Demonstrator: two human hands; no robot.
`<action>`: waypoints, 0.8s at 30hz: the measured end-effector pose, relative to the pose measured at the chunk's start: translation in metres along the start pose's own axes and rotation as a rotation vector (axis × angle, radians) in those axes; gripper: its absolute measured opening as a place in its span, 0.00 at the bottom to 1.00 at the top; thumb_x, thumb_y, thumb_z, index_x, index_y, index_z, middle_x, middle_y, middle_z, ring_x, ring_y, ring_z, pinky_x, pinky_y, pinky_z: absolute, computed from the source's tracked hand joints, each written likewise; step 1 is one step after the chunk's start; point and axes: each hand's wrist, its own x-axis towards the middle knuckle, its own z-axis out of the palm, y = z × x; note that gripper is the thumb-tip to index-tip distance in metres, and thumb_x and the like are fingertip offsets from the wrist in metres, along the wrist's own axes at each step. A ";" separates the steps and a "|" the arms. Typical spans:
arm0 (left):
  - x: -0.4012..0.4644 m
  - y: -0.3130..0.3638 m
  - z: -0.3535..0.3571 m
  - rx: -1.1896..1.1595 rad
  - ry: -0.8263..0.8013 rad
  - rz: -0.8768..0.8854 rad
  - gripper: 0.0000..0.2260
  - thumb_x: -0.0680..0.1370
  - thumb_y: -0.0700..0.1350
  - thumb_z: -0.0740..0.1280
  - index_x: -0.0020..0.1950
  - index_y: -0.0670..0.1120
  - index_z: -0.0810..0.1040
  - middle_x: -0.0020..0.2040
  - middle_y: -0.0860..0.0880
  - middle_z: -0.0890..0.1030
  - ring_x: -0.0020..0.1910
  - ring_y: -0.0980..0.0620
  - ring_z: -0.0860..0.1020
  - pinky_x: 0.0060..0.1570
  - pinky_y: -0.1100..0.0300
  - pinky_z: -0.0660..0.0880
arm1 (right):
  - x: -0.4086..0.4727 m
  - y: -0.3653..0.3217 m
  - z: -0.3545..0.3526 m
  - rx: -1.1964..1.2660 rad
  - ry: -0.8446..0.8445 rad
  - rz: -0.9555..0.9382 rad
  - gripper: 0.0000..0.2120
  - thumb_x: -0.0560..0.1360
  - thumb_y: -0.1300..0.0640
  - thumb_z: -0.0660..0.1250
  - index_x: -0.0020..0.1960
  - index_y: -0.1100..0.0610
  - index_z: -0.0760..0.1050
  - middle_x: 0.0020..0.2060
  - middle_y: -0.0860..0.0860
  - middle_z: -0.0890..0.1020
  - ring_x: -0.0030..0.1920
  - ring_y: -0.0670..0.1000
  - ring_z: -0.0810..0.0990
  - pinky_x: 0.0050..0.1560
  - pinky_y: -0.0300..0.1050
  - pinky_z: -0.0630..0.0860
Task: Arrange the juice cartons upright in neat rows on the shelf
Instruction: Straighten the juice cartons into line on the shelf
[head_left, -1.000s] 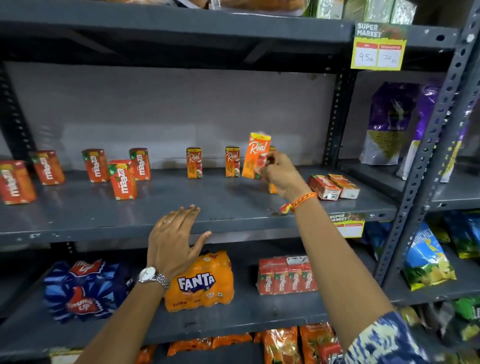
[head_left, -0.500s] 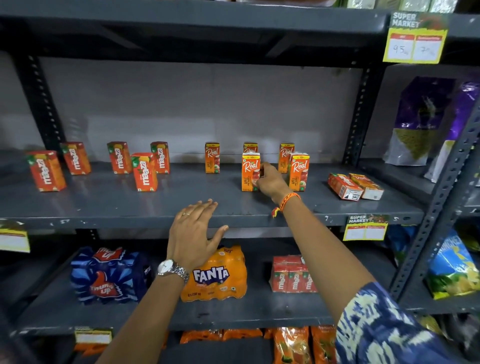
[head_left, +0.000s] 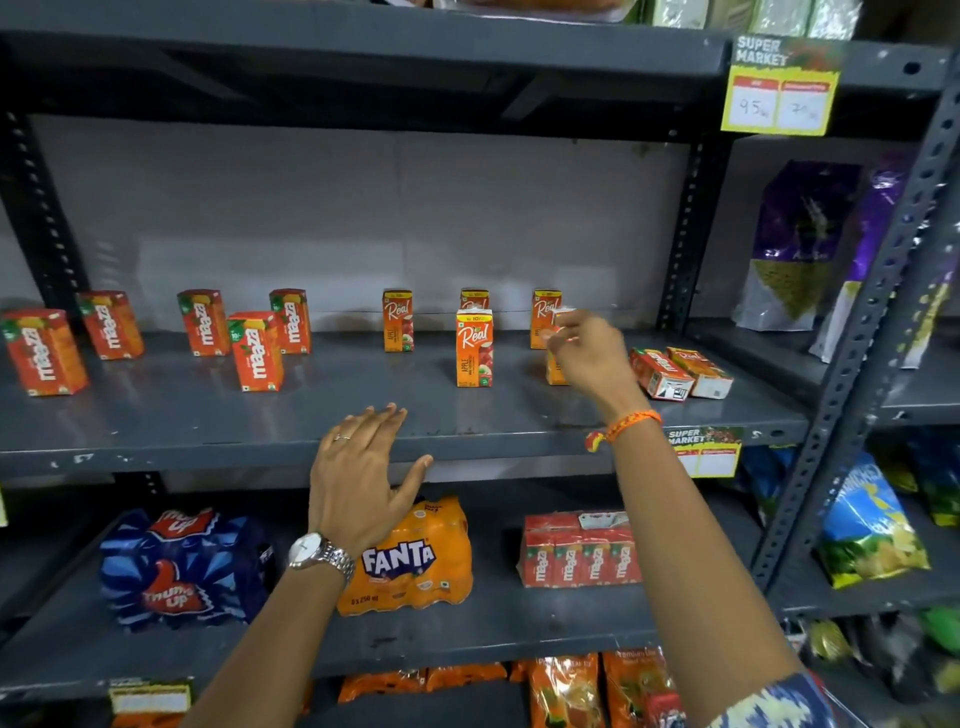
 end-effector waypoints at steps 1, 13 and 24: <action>0.000 0.002 0.001 -0.002 0.008 -0.007 0.30 0.77 0.64 0.58 0.70 0.47 0.75 0.69 0.47 0.77 0.69 0.47 0.74 0.71 0.48 0.66 | -0.002 0.010 -0.015 -0.152 0.125 -0.005 0.15 0.76 0.52 0.66 0.58 0.60 0.78 0.55 0.60 0.83 0.56 0.60 0.81 0.52 0.47 0.77; 0.012 0.040 0.019 -0.040 0.037 0.097 0.24 0.79 0.59 0.58 0.68 0.47 0.77 0.65 0.47 0.80 0.64 0.47 0.78 0.64 0.50 0.70 | -0.002 0.056 -0.053 -0.770 0.264 0.336 0.16 0.73 0.56 0.64 0.58 0.61 0.77 0.60 0.61 0.75 0.62 0.63 0.71 0.50 0.56 0.74; 0.010 0.037 0.022 -0.031 0.055 0.108 0.24 0.79 0.59 0.58 0.68 0.47 0.77 0.65 0.47 0.80 0.64 0.46 0.79 0.62 0.48 0.71 | 0.005 0.049 -0.047 -0.578 0.173 0.430 0.28 0.73 0.50 0.68 0.67 0.63 0.64 0.63 0.63 0.75 0.64 0.63 0.75 0.57 0.54 0.74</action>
